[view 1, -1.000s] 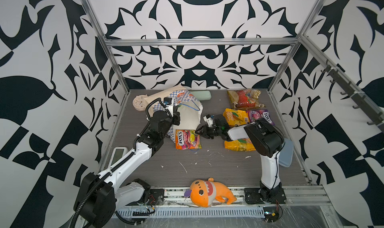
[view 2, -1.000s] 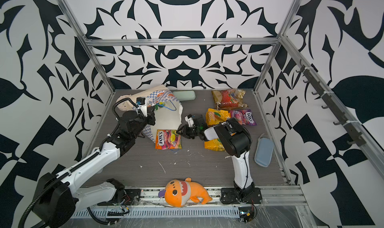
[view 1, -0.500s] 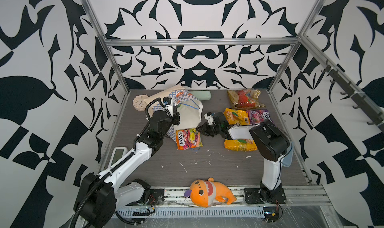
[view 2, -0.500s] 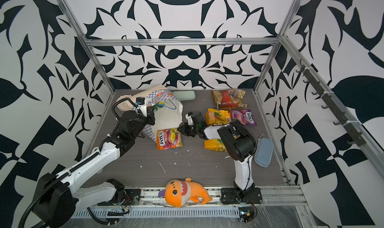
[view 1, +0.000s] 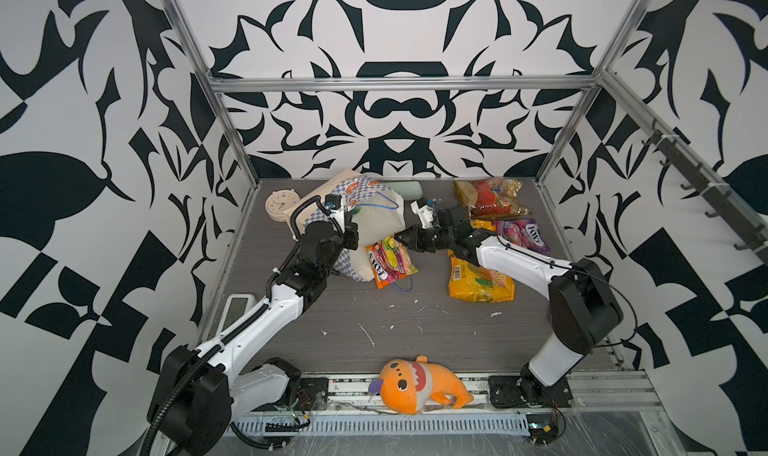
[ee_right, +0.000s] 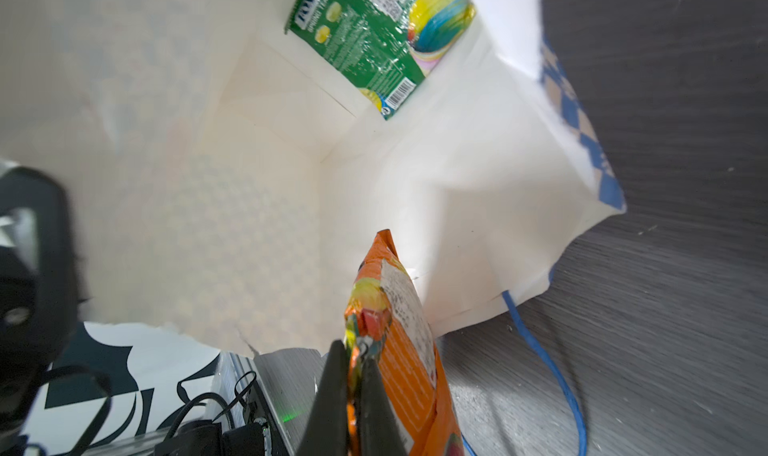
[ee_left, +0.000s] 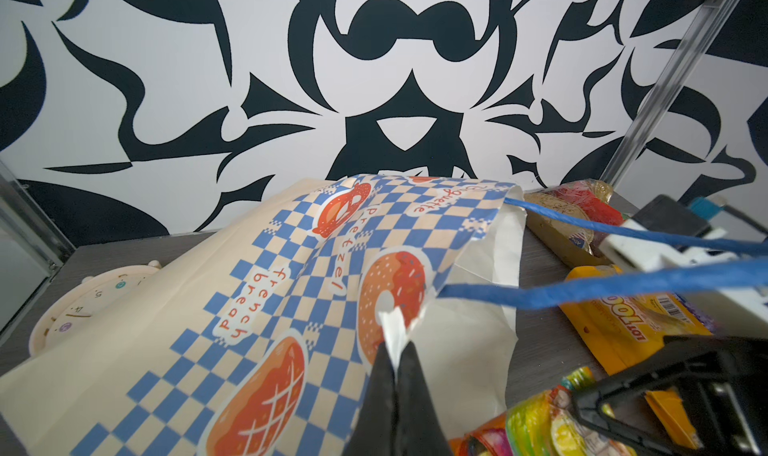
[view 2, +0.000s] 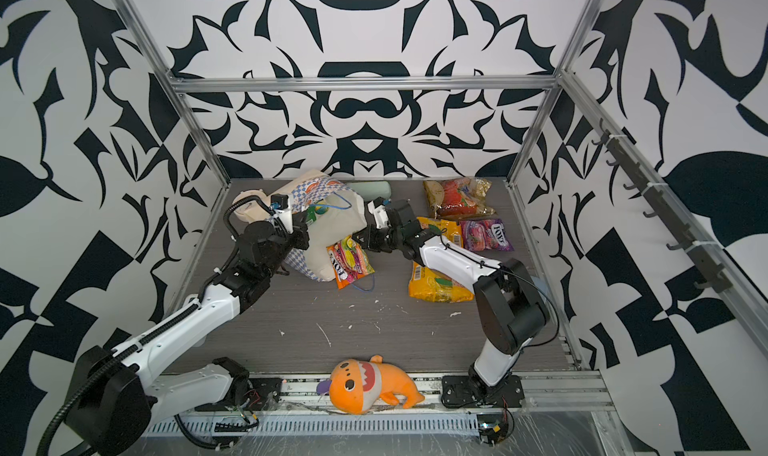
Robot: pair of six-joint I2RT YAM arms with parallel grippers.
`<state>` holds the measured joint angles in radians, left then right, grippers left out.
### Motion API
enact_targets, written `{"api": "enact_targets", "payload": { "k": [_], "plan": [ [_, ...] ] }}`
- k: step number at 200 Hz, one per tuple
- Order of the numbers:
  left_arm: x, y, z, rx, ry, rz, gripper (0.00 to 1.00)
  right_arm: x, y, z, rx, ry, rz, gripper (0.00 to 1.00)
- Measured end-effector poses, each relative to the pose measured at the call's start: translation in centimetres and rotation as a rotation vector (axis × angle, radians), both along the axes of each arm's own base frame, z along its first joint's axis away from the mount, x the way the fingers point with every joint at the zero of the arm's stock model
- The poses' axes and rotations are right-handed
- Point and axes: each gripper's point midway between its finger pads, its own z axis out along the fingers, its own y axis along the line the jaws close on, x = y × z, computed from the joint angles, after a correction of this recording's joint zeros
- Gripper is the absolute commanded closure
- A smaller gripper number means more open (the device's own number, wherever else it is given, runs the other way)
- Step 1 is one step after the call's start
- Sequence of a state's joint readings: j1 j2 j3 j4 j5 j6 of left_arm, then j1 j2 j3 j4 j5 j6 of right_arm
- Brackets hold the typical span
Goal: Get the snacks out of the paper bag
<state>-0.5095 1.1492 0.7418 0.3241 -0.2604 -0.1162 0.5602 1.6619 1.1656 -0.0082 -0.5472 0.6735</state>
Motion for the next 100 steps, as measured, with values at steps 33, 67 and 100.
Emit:
{"api": "enact_targets", "payload": {
  "k": [33,67,100],
  "plan": [
    [0.0,0.1,0.0,0.002,0.0,0.009,1.0,-0.5,-0.4,2.1,-0.023,-0.04,0.028,1.0],
    [0.1,0.2,0.0,0.002,0.0,0.012,1.0,-1.0,-1.7,2.6,-0.05,-0.04,0.028,1.0],
    [0.1,0.3,0.0,0.004,0.0,0.02,1.0,-1.4,-2.9,3.7,-0.055,-0.034,0.025,1.0]
  ]
}}
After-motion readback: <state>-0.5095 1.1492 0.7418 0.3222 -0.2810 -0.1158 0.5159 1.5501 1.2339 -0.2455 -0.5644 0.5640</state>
